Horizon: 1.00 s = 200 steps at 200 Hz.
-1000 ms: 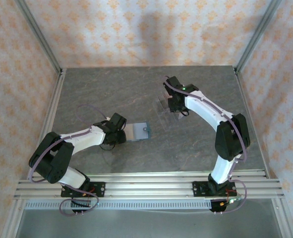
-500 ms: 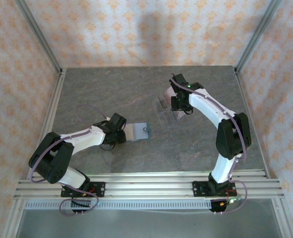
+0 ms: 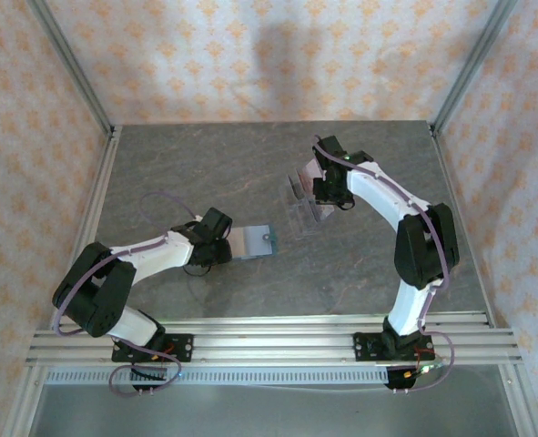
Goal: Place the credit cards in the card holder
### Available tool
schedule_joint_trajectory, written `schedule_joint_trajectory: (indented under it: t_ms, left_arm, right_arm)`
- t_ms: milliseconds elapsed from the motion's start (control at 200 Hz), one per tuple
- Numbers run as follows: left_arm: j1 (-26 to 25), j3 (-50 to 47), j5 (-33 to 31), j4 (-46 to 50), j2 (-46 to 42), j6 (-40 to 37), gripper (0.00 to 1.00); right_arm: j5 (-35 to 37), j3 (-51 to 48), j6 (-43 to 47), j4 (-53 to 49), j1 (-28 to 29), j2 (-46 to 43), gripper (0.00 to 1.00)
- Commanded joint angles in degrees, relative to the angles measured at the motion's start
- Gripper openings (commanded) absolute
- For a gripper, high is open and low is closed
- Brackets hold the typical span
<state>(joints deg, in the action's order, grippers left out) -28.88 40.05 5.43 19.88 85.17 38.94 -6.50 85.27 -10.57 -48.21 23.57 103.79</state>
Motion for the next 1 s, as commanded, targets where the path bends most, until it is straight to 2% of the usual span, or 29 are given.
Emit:
schedule_joint_trajectory:
  t_ms: [0, 480, 661, 796, 996]
  left_arm:
    - [-0.12, -2.00, 1.07, -1.25, 2.91, 0.17, 0.37]
    - [-0.12, -2.00, 1.69, -1.60, 3.38, 0.47, 0.37]
    - [-0.12, -1.99, 2.04, -1.37, 3.18, 0.61, 0.37]
    - [-0.15, -2.13, 2.07, -1.26, 2.81, 0.87, 0.37]
    - [-0.12, -2.07, 3.02, -1.50, 3.16, 1.05, 0.37]
  right_arm:
    - [0.27, 1.85, 0.25, -0.66, -0.15, -0.22, 0.24]
    - [1.41, 3.98, 1.09, -3.19, -0.19, -1.38, 0.14]
    - [0.36, 4.02, 1.51, -3.29, -0.15, -1.57, 0.08]
    - [-1.32, 3.70, 1.53, -3.08, -0.16, -1.48, 0.00]
    - [-2.12, 3.49, 1.56, -2.67, -0.19, -3.32, 0.00]
